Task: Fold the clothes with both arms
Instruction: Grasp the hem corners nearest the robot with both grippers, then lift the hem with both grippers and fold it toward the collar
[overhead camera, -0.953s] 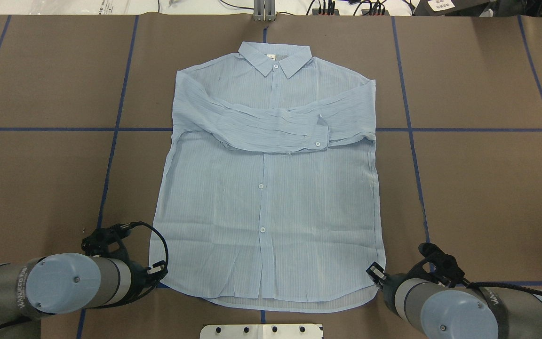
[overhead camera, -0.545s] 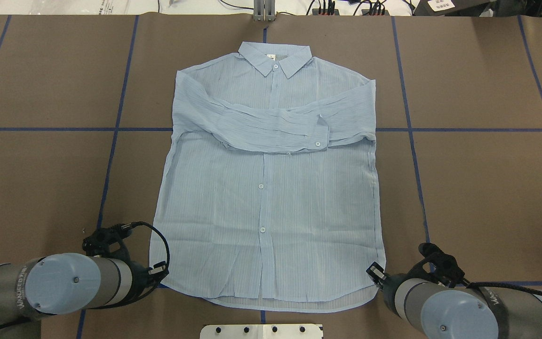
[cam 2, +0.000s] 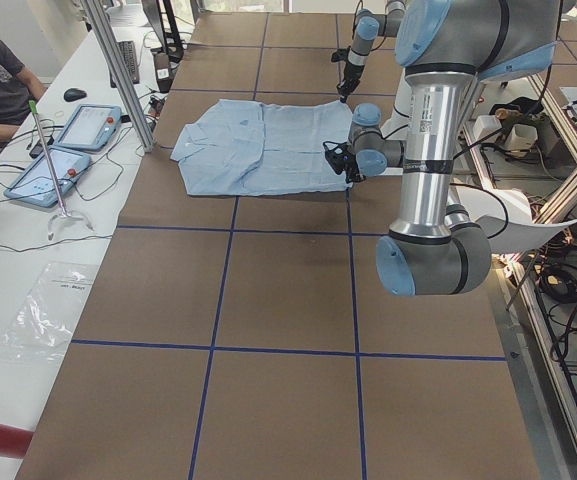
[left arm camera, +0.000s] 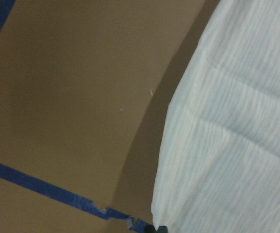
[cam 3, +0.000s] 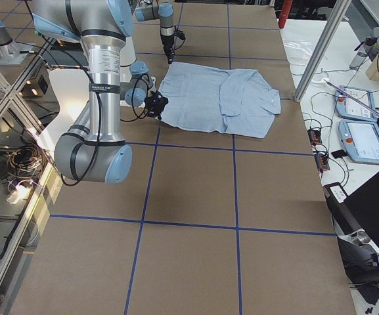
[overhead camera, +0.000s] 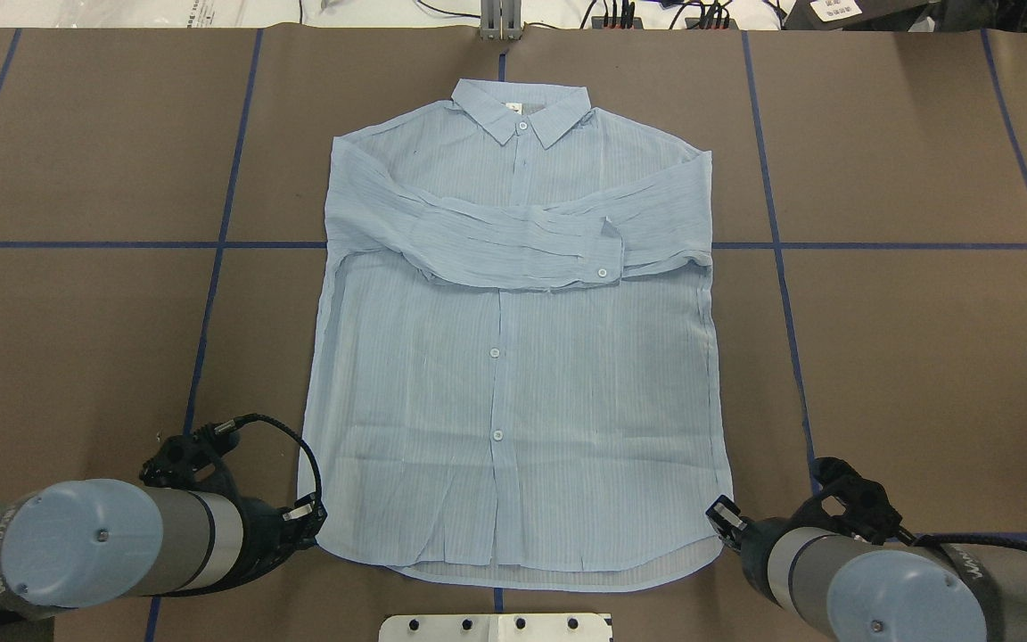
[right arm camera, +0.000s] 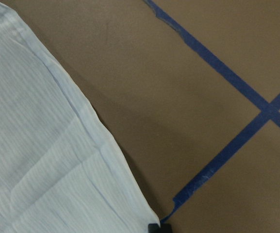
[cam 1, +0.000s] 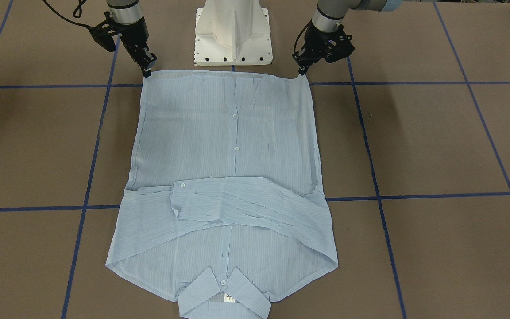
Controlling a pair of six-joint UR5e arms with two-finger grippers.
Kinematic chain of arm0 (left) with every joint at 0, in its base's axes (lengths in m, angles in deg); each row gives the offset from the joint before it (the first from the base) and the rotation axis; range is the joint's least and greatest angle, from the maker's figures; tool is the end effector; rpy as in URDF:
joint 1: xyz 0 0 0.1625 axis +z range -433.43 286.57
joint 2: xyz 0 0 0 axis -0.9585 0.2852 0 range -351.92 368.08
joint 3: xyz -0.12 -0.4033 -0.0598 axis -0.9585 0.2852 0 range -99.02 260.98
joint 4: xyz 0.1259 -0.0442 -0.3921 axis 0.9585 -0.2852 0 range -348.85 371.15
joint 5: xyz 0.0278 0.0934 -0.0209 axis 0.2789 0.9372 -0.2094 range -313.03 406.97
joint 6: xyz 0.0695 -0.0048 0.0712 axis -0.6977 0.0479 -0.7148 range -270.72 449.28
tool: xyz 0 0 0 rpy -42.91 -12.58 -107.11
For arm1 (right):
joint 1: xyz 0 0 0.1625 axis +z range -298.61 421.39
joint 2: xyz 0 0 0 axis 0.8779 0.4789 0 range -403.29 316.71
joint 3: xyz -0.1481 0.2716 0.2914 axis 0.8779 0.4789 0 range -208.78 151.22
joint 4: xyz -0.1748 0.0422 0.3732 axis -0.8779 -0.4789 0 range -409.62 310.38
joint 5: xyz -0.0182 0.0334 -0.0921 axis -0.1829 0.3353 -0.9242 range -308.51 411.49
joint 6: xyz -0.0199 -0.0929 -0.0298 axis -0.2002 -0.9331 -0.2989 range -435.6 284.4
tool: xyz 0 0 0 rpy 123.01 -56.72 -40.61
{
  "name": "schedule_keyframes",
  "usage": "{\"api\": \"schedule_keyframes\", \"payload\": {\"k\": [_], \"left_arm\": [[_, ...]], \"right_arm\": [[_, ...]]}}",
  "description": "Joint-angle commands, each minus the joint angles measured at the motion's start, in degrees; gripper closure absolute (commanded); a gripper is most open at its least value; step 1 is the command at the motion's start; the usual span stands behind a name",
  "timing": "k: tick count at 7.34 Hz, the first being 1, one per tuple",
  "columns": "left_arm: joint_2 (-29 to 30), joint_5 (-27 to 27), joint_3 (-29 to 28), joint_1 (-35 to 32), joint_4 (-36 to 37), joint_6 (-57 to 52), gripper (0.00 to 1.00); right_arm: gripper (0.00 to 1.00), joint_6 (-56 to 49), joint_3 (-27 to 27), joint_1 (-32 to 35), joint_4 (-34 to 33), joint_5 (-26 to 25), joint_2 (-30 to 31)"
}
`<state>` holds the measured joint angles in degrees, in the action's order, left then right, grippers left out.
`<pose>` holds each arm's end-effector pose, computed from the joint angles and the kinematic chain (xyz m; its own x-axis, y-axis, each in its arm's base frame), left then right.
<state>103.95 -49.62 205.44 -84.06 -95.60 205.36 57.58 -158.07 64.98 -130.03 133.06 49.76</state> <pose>0.4488 -0.2082 0.3016 0.4408 -0.5271 -0.7265 0.3145 0.8488 -0.4250 -0.4237 -0.1747 0.3521 0.3929 0.7028 0.5930 -0.5977 0.6852 -0.4161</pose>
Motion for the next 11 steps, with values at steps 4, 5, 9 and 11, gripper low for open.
{"api": "schedule_keyframes", "payload": {"k": [4, 5, 9, 11], "left_arm": [[0.11, -1.22, 8.77, 3.35, 3.39, 3.46, 1.0], [0.28, -1.23, 9.22, 0.55, 4.44, 2.76, 1.0], [3.52, -1.58, 6.33, -14.56, 6.38, -14.98, 1.0], [8.87, -1.58, 0.28, -19.49, 6.39, -15.44, 1.0]], "right_arm": [[1.0, 0.06, -9.83, -2.98, -0.01, 0.62, 6.87], [1.0, -0.03, -10.62, 0.77, -0.01, 0.79, 6.44], [1.0, -7.4, -5.73, 19.14, -0.01, 11.23, -3.9], [1.0, -8.98, -0.45, 25.55, -0.01, 11.77, -8.4]]}}
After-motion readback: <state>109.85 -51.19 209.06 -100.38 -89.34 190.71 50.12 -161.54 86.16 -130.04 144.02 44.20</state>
